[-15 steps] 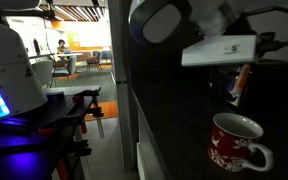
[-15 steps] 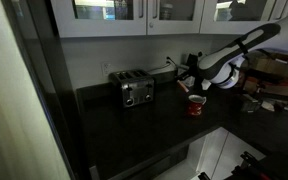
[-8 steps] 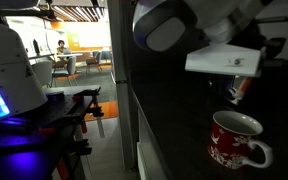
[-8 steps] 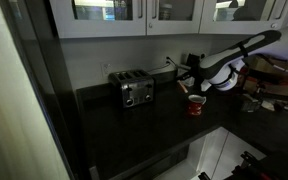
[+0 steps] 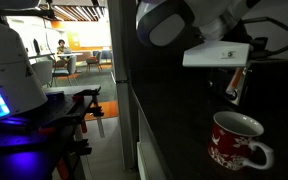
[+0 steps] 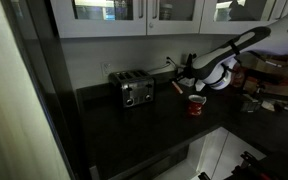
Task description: Put the marker in the mug
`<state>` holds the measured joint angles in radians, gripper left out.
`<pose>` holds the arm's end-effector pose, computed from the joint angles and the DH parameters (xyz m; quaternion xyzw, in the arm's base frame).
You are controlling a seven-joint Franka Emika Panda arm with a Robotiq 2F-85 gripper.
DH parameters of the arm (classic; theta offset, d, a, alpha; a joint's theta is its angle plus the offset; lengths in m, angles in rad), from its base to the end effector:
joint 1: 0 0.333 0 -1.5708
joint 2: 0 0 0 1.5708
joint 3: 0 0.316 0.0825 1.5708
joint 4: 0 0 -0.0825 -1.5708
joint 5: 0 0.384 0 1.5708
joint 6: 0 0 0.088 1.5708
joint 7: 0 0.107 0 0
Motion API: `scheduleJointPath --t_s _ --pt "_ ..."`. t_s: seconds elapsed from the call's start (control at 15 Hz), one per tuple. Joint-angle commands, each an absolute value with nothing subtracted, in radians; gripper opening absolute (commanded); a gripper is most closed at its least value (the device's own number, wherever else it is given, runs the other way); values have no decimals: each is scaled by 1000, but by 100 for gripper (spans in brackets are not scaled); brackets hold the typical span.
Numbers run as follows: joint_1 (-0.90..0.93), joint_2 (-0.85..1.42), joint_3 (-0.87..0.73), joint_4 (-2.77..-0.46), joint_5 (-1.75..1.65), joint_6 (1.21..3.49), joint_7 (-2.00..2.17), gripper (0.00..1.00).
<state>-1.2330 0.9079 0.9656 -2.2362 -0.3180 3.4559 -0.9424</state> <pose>0.5637 -0.1458 0.2182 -0.8539 -0.2400 -0.4608 0.0318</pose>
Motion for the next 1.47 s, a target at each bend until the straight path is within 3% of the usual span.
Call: scheduleJointPath --t_s 0.0,0.2,0.47,1.0,1.4 --pt "-1149 767 853 -2255 -369 3456 -793 5" --pt "-1156 791 883 -2308 -289 3456 -898 5" --pt "-1219 855 923 -2339 -570 3384 -712 5" --pt "-1345 854 1092 -2348 -501 3005 -717 5" --pt "-1405 959 1107 -2307 -465 3084 -761 5"
